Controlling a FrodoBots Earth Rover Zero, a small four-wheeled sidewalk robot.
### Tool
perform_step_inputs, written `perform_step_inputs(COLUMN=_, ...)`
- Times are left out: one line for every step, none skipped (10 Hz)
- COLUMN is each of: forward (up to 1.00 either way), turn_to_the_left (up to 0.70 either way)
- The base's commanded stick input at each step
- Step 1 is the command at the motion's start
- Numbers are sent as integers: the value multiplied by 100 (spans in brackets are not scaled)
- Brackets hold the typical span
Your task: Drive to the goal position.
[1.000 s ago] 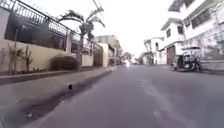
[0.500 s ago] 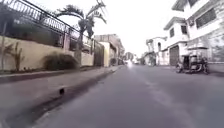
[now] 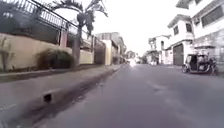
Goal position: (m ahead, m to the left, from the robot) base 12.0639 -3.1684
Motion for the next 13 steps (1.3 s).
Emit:
perform_step_inputs(forward=100, turn_to_the_left=0)
perform_step_inputs(forward=100, turn_to_the_left=-8)
perform_step_inputs(forward=100, turn_to_the_left=-36)
perform_step_inputs(forward=100, turn_to_the_left=-40)
perform_step_inputs(forward=100, turn_to_the_left=-40)
perform_step_inputs(forward=100, turn_to_the_left=-40)
perform_step_inputs(forward=100, turn_to_the_left=-25)
perform_step_inputs(forward=100, turn_to_the_left=-3)
perform_step_inputs(forward=100, turn_to_the_left=0)
perform_step_inputs(forward=100, turn_to_the_left=0)
perform_step_inputs(forward=100, turn_to_the_left=0)
perform_step_inputs(forward=100, turn_to_the_left=0)
perform_step_inputs(forward=100, turn_to_the_left=0)
